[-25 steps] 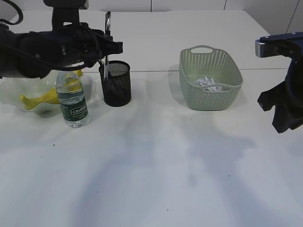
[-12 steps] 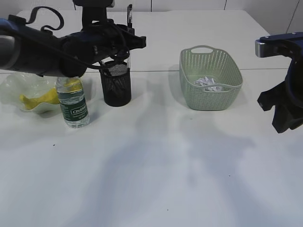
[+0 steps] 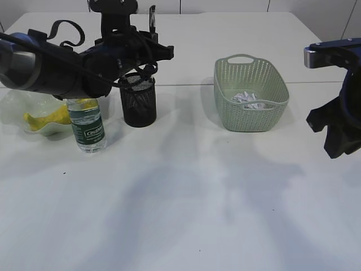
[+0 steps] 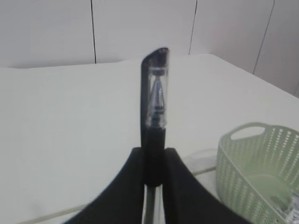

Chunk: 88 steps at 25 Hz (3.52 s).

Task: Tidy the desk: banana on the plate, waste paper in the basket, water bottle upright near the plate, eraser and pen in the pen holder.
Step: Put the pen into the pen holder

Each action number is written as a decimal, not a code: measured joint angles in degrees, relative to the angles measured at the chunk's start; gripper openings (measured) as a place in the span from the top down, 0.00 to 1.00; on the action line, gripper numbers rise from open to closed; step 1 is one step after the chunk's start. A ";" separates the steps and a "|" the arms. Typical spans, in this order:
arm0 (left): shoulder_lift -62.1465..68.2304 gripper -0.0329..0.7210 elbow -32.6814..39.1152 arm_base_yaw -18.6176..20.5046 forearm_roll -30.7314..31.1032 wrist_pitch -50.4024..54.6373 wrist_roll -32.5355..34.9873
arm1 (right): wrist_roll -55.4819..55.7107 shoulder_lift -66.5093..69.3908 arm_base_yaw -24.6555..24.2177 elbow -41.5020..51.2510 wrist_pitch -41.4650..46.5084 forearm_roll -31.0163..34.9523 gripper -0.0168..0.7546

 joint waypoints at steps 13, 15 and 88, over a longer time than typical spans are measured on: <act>2.36 0.90 -0.15 0.00 -3.88 -5.18 2.06 | 0.00 0.00 0.00 0.00 -0.10 0.00 0.74; 2.97 0.90 -0.15 0.00 -3.92 -5.91 2.15 | 0.00 0.00 0.00 0.00 -0.10 0.00 0.74; 1.51 0.69 -0.32 0.58 -5.28 2.78 3.98 | -2.79 0.00 0.00 0.00 -0.52 -0.34 0.75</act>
